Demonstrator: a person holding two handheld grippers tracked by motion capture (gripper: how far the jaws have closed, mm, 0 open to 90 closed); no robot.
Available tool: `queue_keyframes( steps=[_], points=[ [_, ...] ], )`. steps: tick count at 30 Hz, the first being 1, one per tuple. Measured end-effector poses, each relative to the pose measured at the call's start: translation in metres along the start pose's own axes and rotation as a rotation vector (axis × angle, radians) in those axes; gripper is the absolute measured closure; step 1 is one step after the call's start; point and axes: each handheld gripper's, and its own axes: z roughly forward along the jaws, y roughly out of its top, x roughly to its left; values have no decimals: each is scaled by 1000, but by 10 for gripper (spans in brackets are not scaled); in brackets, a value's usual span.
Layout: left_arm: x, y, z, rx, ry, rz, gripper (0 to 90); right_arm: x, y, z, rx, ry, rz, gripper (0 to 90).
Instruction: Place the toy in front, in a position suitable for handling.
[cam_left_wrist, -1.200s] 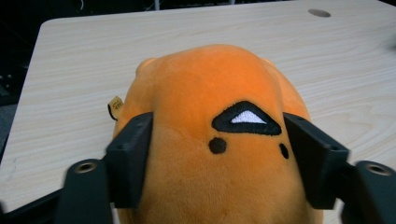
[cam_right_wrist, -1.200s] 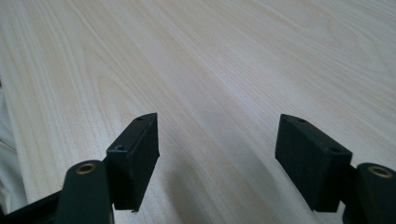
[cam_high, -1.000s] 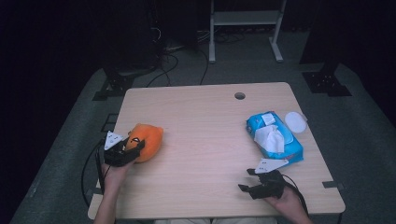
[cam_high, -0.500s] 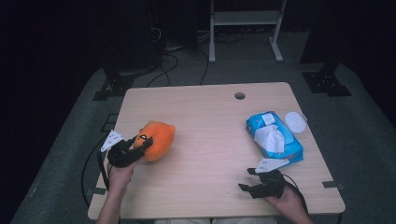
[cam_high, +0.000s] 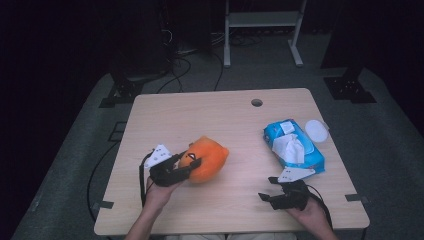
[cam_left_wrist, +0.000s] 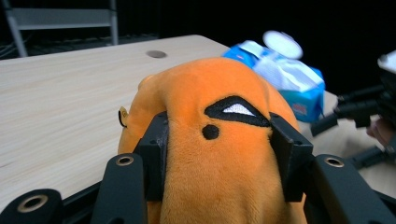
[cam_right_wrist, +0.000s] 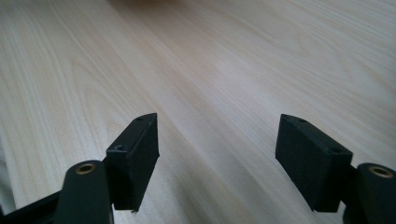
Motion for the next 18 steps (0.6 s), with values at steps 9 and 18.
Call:
queue_keyframes(
  steps=[9,18],
  points=[
    [-25,-6,29,51,-70,59,496,-8,-1,-12,-35,-43,34,291],
    [-35,-10,37,47,-105,79,495,-12,-1,-21,-66,-69,50,291]
  ],
)
